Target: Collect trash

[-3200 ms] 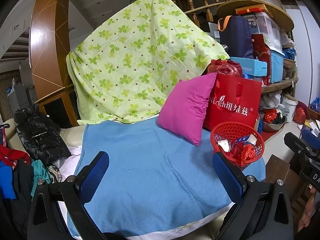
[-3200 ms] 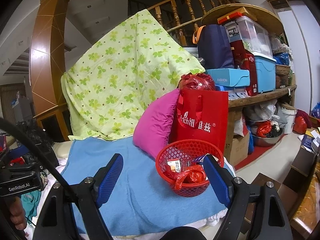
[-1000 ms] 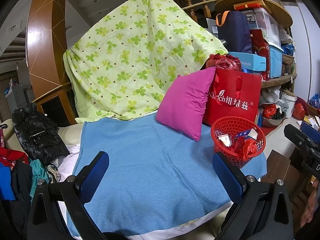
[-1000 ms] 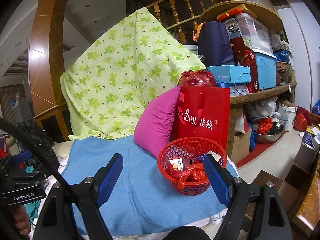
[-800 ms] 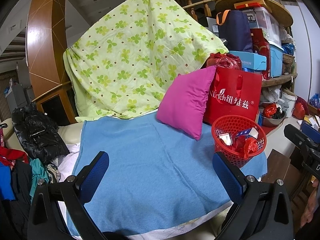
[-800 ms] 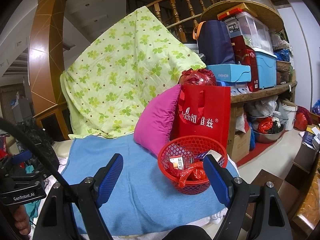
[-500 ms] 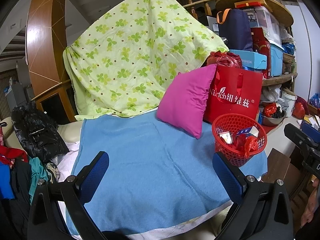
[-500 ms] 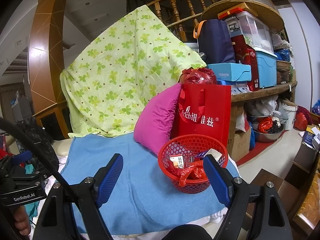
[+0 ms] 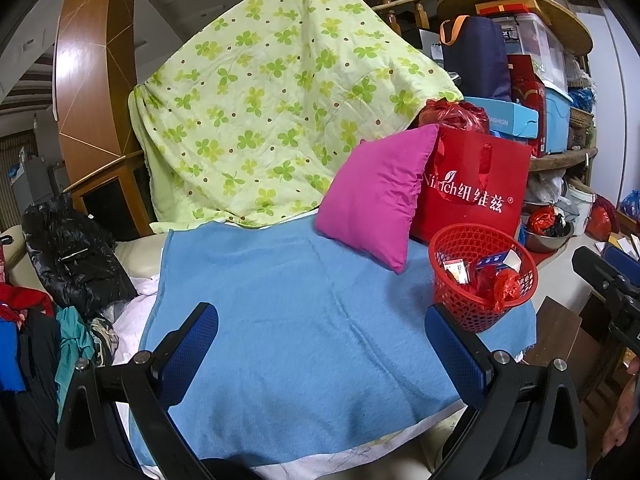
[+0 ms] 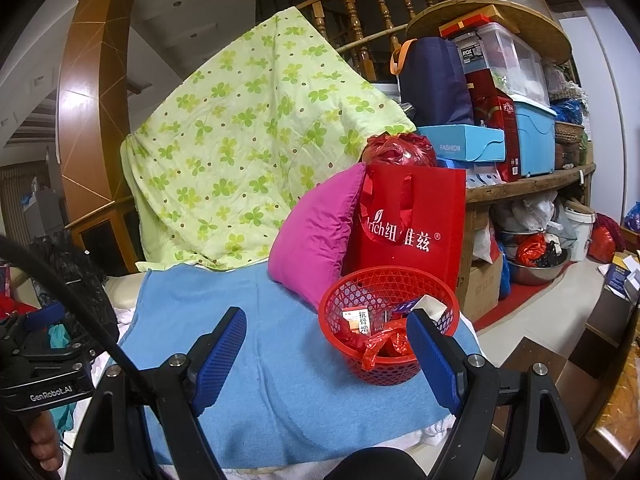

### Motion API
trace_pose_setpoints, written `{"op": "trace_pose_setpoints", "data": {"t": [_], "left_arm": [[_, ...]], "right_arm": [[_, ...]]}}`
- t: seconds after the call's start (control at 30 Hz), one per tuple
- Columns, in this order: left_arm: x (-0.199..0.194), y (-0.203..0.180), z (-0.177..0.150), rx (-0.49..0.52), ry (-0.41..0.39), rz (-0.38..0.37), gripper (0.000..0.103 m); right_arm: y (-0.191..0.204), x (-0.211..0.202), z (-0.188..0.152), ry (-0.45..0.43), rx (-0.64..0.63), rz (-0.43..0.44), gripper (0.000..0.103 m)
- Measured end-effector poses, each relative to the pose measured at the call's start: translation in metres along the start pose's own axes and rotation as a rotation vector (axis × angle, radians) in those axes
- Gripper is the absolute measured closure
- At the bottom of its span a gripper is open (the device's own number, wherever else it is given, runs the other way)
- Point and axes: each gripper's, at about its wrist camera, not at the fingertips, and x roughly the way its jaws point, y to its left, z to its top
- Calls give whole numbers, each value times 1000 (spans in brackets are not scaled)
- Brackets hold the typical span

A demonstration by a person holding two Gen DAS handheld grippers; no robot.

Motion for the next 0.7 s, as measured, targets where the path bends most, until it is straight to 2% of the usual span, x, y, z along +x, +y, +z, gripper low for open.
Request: {"op": "trace_pose_setpoints", "data": {"t": [0.33, 0.7], "left_arm": [[4, 6, 0, -8, 13, 3, 0], [5, 2, -1, 6, 20, 0, 0]], "right_arm": [[6, 6, -10, 14, -10, 9, 18], [-1, 8, -5, 19, 2, 10, 18]]}}
